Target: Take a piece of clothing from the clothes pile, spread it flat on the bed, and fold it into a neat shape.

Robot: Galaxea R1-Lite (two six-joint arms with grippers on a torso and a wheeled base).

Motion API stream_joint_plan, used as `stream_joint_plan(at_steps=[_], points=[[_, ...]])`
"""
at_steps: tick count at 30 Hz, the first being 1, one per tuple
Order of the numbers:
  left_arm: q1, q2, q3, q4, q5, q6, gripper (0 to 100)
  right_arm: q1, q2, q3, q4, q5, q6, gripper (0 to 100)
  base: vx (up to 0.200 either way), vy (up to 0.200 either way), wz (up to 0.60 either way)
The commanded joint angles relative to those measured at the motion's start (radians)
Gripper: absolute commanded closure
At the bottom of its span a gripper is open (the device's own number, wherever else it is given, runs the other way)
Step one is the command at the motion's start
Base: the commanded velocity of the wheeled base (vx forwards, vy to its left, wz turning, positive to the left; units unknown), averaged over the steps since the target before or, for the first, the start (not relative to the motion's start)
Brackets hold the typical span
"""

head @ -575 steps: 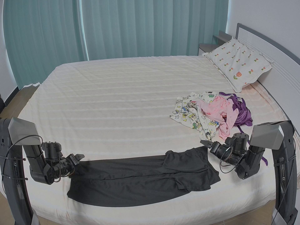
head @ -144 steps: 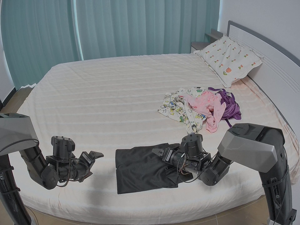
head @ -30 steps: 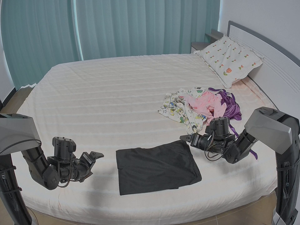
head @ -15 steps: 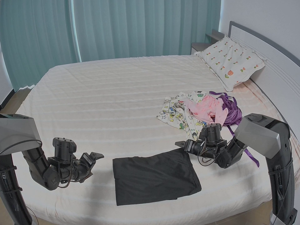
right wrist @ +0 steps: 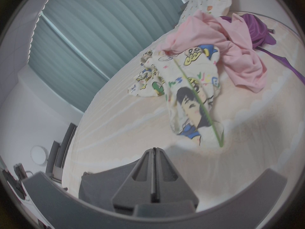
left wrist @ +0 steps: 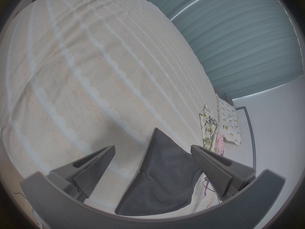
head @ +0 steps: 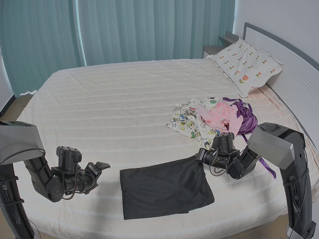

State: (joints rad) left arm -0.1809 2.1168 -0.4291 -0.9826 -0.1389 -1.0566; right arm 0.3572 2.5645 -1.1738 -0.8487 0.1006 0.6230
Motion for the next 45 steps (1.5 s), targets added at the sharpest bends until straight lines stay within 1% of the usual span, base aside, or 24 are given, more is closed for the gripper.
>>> stream_joint_plan(at_steps=[1, 8, 9, 15, 19, 21, 22, 23, 26, 28, 30, 31, 32, 35, 36, 37, 39, 40, 41, 42, 45], points=[[0.0, 0.003, 0.0, -0.001, 0.001, 0.0, 0, -0.015, 0.006, -0.018, -0.004, -0.016, 0.03, 100, 0.0, 0.0, 0.0], [0.0, 0.003, 0.0, 0.001, 0.001, 0.0, 0, -0.017, 0.014, -0.013, -0.003, -0.016, 0.043, 100, 0.0, 0.0, 0.0], [0.0, 0.003, 0.0, 0.001, 0.001, 0.0, 0, -0.017, 0.014, -0.013, -0.003, -0.016, 0.043, 0, 0.0, 0.0, 0.0], [0.0, 0.003, 0.0, -0.001, 0.001, 0.0, 0, -0.024, -0.021, 0.023, -0.015, -0.018, 0.081, 0, 0.0, 0.0, 0.0], [-0.002, 0.003, 0.0, -0.001, 0.001, 0.001, 0, -0.043, -0.105, 0.111, -0.041, -0.015, 0.087, 0, 0.0, 0.0, 0.0], [-0.008, 0.002, 0.001, -0.007, 0.012, 0.007, 0, -0.044, -0.145, 0.172, -0.058, -0.018, 0.101, 0, 0.0, 0.0, 0.0], [-0.023, -0.006, 0.003, -0.022, 0.022, 0.007, 0, -0.044, -0.179, 0.246, -0.078, -0.021, 0.118, 0, 0.0, 0.0, 0.0], [-0.031, -0.008, 0.003, -0.028, 0.025, 0.009, 0, -0.044, -0.191, 0.273, -0.085, -0.021, 0.124, 0, 0.0, 0.0, 0.0], [-0.117, -0.003, 0.029, -0.071, 0.056, 0.024, 0, -0.046, -0.277, 0.482, -0.205, -0.019, 0.178, 0, 0.0, 0.0, 0.0], [-0.146, 0.006, 0.032, -0.084, 0.078, 0.069, 0, -0.046, -0.29, 0.599, -0.282, -0.032, 0.195, 0, 0.0, 0.0, 0.0], [-0.147, 0.008, 0.032, -0.085, 0.079, 0.075, 0, -0.046, -0.29, 0.608, -0.288, -0.035, 0.196, 0, 0.0, 0.0, 0.0], [-0.166, 0.04, 0.036, -0.09, 0.091, 0.158, 0, -0.04, -0.28, 0.754, -0.44, -0.07, 0.213, 0, 0.0, 0.0, 0.0], [-0.173, 0.051, 0.036, -0.09, 0.091, 0.175, 0, -0.038, -0.276, 0.786, -0.483, -0.075, 0.224, 0, 0.0, 0.0, 0.0], [-0.206, 0.109, 0.038, -0.093, 0.121, 0.25, 0, -0.046, -0.245, 0.901, -0.662, -0.065, 0.297, 0, 0.0, 0.0, 0.0], [-0.21, 0.118, 0.041, -0.093, 0.127, 0.268, 0, -0.049, -0.233, 0.918, -0.696, -0.064, 0.305, 0, 0.0, 0.0, 0.0], [-0.221, 0.132, 0.044, -0.094, 0.13, 0.296, 0, -0.057, -0.211, 0.933, -0.721, -0.065, 0.304, 0, 0.0, 0.0, 0.0], [-0.233, 0.158, 0.053, -0.116, 0.133, 0.337, 0, -0.057, -0.184, 0.933, -0.717, -0.065, 0.305, 0, 0.0, 0.0, 0.0], [-0.233, 0.16, 0.055, -0.117, 0.133, 0.339, 0, -0.057, -0.182, 0.933, -0.716, -0.065, 0.305, 0, 0.0, 0.0, 0.0], [-0.244, 0.175, 0.064, -0.153, 0.133, 0.356, 0, -0.055, -0.164, 0.931, -0.716, -0.062, 0.311, 0, 0.0, 0.0, 0.0], [-0.244, 0.175, 0.064, -0.153, 0.133, 0.356, 0, -0.055, -0.164, 0.931, -0.716, -0.062, 0.311, 0, 0.0, 0.0, 0.0], [-0.259, 0.226, 0.059, -0.209, 0.134, 0.359, 0, -0.052, -0.145, 0.933, -0.716, -0.056, 0.311, 0, 0.0, 0.0, 0.0]])
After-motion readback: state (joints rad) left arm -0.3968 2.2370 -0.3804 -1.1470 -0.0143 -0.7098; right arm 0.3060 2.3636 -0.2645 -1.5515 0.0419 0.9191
